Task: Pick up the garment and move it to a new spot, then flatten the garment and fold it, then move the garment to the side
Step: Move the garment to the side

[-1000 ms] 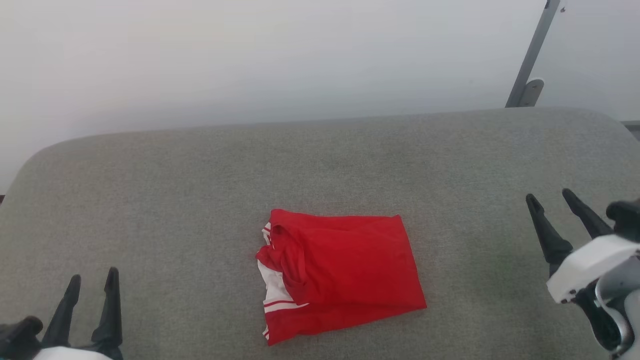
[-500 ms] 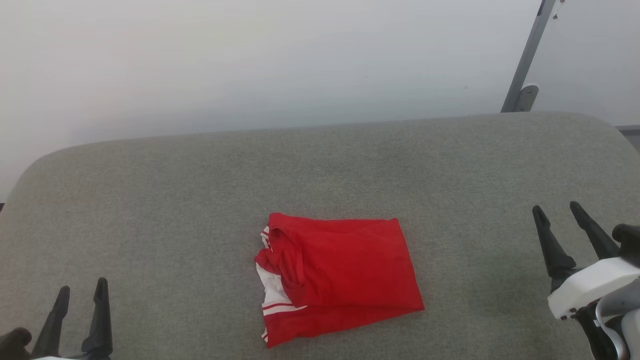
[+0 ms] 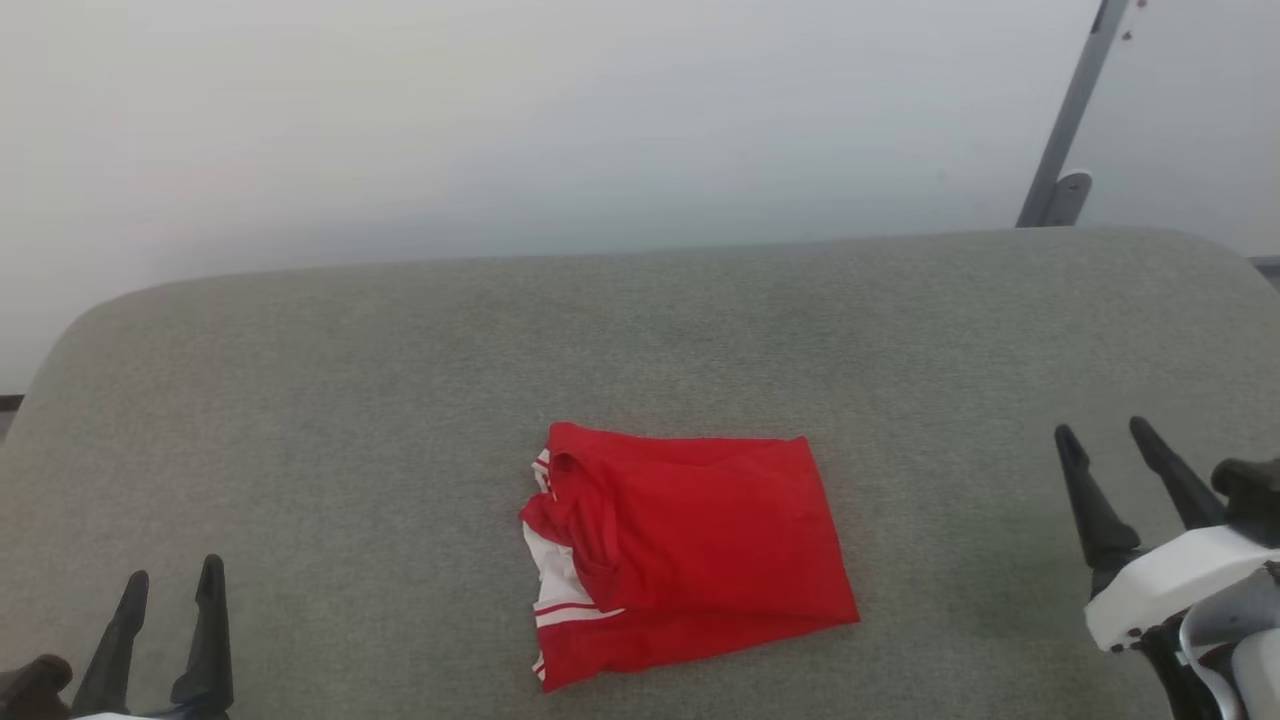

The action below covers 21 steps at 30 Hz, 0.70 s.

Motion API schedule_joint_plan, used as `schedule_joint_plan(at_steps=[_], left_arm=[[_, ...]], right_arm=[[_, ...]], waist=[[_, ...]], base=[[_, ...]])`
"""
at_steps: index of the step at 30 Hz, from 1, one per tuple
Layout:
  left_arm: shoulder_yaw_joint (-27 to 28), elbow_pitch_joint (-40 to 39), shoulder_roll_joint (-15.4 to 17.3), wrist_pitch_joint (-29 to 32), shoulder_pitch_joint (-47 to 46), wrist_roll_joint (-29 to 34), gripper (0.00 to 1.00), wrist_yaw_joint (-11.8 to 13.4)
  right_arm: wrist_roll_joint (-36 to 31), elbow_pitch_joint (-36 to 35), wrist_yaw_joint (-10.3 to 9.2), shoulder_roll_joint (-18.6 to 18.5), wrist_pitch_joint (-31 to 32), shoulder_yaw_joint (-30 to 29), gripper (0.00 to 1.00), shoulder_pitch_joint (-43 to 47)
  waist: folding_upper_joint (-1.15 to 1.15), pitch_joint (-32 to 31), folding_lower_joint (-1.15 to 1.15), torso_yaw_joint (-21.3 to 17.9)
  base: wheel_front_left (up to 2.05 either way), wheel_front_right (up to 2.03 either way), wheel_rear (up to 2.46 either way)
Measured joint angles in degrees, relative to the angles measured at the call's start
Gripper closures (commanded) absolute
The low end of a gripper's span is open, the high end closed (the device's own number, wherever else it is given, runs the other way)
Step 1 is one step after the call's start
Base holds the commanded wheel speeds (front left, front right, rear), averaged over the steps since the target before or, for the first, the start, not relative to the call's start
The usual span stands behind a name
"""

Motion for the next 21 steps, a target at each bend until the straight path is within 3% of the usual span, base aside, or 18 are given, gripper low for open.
schedule_joint_plan(at_steps=[11,21], left_arm=[[-1.2,-0.4,-0.3,0.3,-0.2,0.2,0.00,0.4],[-4.0,-0.7,-1.2,1.2,-2.0,1.2,0.00,0.4]], right_arm=[[2.8,0.7,0.00,0.0,5.1,5.9,0.00,-1.5],[8.5,4.9,0.00,-2.4,20.6,12.9,0.00,-5.7]], waist=[[0.00,0.8,0.00,4.0],[0.00,2.9,0.00,9.3]], base=[[0.00,0.00,0.00],[0.00,0.00,0.00]])
